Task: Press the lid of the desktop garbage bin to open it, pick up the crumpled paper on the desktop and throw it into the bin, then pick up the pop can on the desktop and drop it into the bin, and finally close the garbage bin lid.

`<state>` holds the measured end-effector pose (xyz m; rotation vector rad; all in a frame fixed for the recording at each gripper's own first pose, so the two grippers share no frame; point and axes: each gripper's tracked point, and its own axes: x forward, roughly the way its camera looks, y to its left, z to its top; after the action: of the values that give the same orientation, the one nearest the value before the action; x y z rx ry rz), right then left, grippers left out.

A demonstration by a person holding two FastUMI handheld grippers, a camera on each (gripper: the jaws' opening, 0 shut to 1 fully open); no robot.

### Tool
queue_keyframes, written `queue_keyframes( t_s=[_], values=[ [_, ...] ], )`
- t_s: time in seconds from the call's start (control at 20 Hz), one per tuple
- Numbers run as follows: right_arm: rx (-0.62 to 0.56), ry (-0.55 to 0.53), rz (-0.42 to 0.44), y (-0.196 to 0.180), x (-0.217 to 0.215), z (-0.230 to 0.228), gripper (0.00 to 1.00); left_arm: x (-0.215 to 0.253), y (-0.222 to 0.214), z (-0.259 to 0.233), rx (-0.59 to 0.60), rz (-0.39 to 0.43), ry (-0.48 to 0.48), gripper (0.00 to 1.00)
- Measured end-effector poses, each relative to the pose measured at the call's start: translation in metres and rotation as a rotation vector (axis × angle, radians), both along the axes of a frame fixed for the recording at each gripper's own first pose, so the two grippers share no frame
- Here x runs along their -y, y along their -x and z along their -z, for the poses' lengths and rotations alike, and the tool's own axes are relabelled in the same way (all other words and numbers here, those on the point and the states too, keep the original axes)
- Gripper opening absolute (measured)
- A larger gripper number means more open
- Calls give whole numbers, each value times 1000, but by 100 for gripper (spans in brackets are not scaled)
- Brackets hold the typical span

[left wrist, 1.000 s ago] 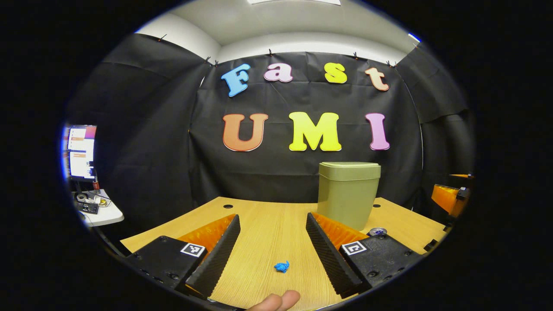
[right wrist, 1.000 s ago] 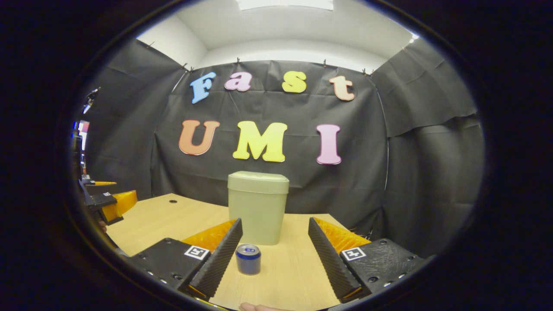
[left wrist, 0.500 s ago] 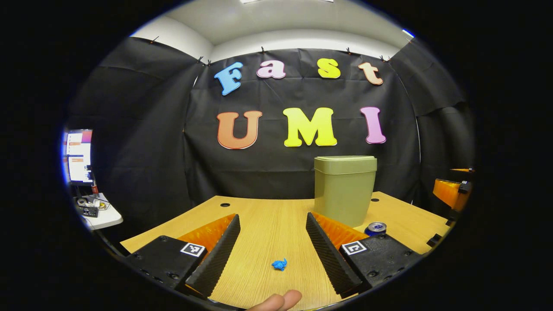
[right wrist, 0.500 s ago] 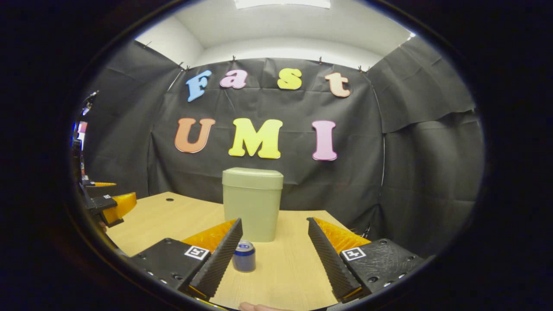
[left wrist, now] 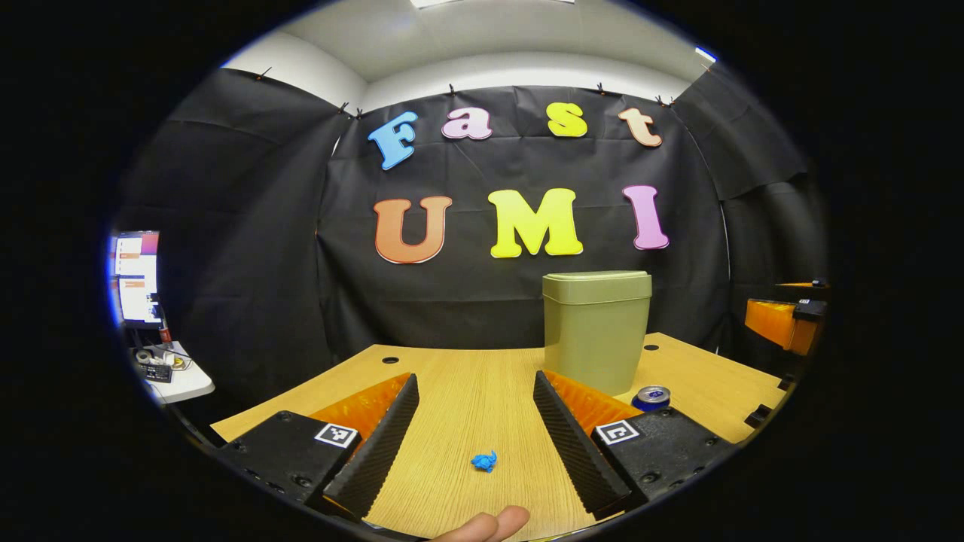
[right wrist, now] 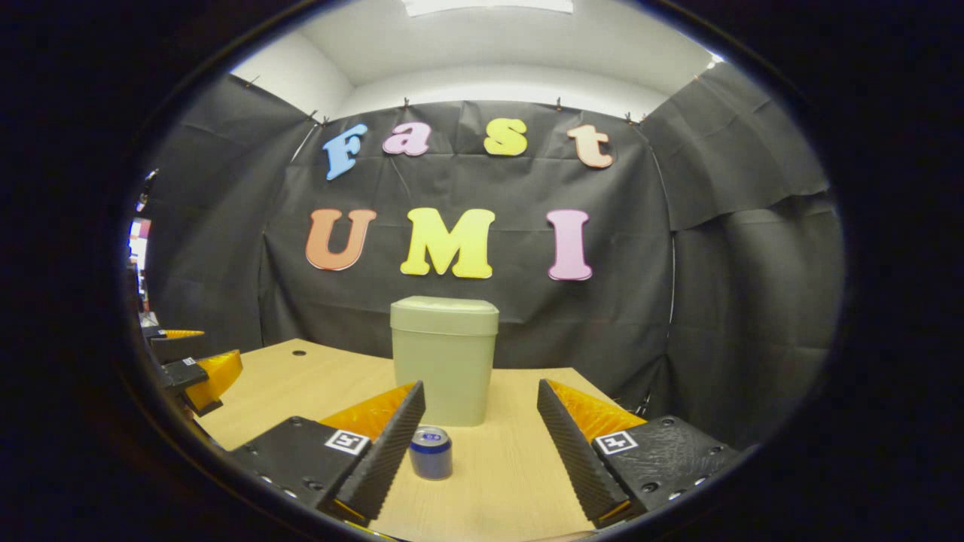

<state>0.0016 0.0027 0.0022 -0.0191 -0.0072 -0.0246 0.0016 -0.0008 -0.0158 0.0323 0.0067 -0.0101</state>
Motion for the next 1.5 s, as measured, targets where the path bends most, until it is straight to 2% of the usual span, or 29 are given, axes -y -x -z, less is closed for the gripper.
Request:
queue_keyframes(
  t_s=[0.05, 0.15, 0.3, 0.4, 0.45, 0.7, 0.85, 1.05, 1.2, 1.5],
  values=[
    [2, 2, -3, -2, -2, -4, 89, 1, -1, 0, -2, 6, 7, 99],
    [-5, -1, -7, -6, -7, -12, 74, 3, -1, 3, -12, 13, 10, 98],
    [-15, -15, -6, -13, -14, -23, 39, 3, -3, 6, -23, 15, 13, 99],
    [-20, -28, 5, -22, -9, -31, 7, 1, -3, 11, -31, 11, 19, 99],
    [-26, -31, 0, -26, -15, -34, 1, -1, -4, 11, -34, 10, 22, 99],
    [-6, -3, -49, -53, -35, -80, 0, -5, -6, 14, -50, 4, 28, 99],
    [-6, -36, -54, -87, -38, -100, 0, -5, -7, 16, -53, 2, 25, 99],
    [-43, -27, -50, -139, -44, -123, 0, -8, -9, 18, -61, -3, 25, 99],
    [-142, -73, -89, -186, -58, -114, 0, -14, -10, 19, -62, -8, 20, 99],
    [-275, -45, -75, -262, -66, -80, 0, -28, -15, 23, -83, -30, 36, 99]
  ],
)
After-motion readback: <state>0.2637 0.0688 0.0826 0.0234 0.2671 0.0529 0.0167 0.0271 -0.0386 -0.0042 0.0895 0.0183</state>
